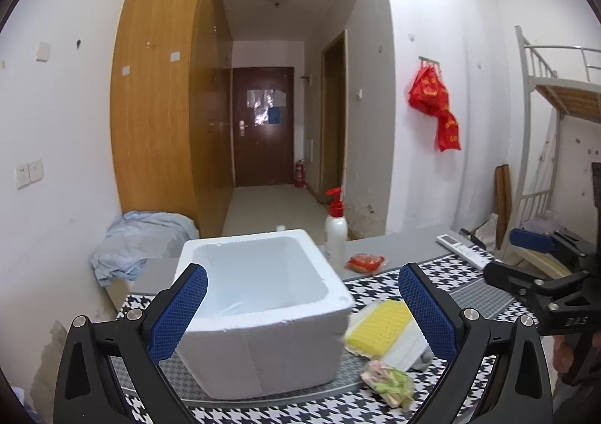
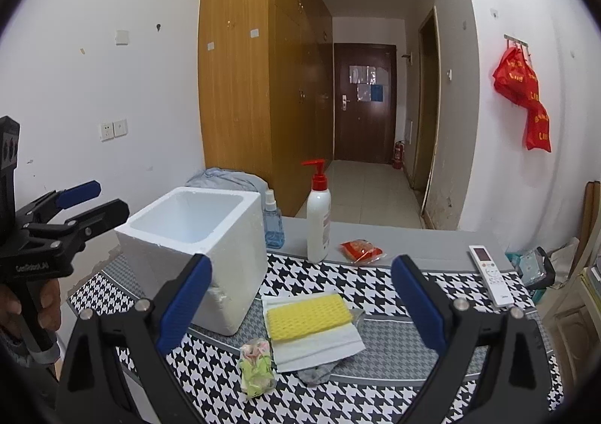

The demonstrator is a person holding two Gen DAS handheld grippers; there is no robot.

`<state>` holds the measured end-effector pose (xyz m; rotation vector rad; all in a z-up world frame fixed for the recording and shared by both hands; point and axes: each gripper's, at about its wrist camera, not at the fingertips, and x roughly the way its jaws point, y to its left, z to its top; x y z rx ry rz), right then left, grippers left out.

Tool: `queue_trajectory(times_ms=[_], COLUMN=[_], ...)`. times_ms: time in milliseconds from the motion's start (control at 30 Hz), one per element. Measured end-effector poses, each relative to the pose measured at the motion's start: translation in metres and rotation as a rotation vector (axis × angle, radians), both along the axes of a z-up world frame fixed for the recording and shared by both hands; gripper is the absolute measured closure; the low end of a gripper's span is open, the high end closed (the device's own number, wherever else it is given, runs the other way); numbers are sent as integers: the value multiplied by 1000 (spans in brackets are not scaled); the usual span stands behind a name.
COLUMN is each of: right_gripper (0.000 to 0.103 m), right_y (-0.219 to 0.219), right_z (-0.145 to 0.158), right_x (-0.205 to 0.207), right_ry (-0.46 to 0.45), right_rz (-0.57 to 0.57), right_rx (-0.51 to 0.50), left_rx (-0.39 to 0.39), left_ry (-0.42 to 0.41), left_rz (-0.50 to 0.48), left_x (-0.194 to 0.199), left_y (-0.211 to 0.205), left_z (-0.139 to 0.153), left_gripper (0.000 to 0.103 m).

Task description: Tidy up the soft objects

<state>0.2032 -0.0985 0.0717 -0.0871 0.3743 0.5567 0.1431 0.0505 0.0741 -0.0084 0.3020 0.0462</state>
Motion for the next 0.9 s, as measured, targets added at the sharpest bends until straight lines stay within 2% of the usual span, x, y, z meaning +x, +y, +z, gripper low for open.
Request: queue_trajectory(times_ms=[233, 567, 633, 900], right_gripper=[4, 4, 4, 4], right_y=[-6, -13, -14, -18], right_z=[-4, -19, -23, -36], right_x=[-7, -18, -19, -22], right_ry=[-14, -36, -33, -18], right_rz=[-5, -17, -15, -14], right_rx=[6, 37, 39, 46], left_rx=[-4, -11, -33, -40], left_ry=[-24, -23, -30, -73], left_rz=[-16, -23, -29, -42], left_x=[-14, -23, -26, -36], left_y=[-9, -16, -14, -18], left_z=[-5, -32, -36, -57], left_gripper=[1, 1, 1, 1])
